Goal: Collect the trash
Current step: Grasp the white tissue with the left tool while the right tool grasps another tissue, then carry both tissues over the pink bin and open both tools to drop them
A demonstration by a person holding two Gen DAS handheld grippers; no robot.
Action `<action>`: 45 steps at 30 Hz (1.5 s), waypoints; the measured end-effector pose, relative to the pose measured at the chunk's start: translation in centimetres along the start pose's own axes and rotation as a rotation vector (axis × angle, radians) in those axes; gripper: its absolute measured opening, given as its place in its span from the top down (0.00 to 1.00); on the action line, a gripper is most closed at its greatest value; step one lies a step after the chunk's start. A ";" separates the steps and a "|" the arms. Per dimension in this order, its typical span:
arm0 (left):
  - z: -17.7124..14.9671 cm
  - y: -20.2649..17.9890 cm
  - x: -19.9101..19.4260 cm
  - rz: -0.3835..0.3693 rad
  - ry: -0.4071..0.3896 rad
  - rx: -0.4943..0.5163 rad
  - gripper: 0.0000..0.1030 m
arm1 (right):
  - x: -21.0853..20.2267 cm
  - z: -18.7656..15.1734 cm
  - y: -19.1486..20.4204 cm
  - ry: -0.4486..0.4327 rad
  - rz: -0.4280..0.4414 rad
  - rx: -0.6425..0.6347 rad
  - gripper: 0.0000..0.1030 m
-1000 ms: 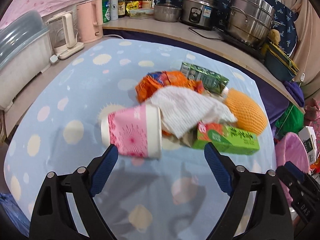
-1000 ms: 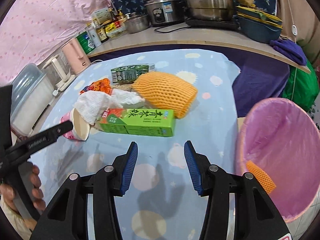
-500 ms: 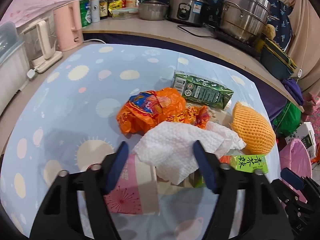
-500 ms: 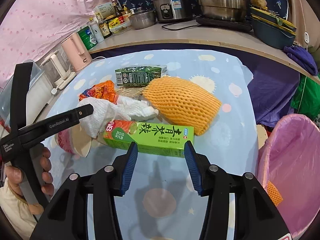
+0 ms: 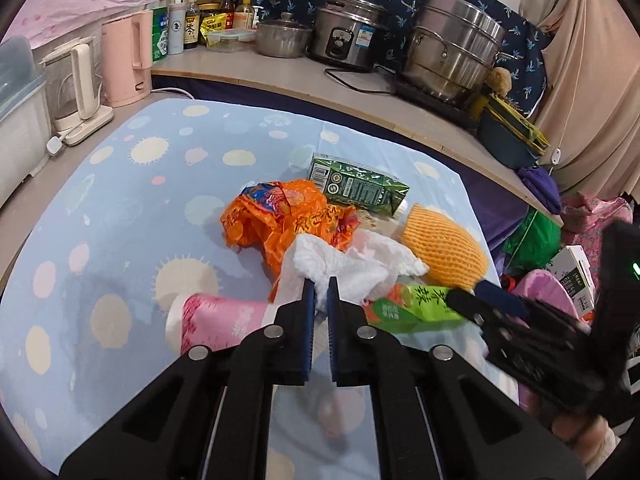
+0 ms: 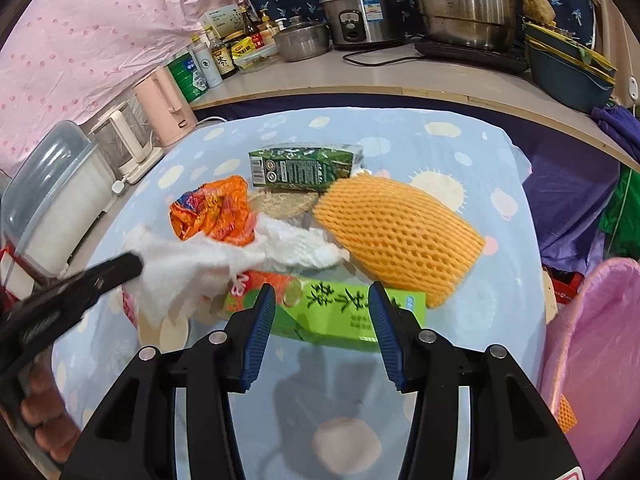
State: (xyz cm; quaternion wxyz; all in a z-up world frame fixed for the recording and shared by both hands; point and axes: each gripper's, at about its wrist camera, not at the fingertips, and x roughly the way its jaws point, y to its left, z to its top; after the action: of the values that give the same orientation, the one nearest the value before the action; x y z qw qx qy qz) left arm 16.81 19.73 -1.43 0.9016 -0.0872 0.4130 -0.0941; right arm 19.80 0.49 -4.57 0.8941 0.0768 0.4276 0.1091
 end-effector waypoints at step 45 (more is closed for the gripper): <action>-6.4 -5.9 -7.5 -0.065 0.015 0.053 0.95 | -11.6 -3.2 -2.1 -0.121 0.177 0.028 0.95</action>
State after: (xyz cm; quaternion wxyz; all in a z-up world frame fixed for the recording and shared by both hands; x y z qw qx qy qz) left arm 6.58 15.32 1.28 0.8971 -0.0759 0.4139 -0.1350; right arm 10.53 -4.43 1.63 0.9041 0.1332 0.3656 0.1767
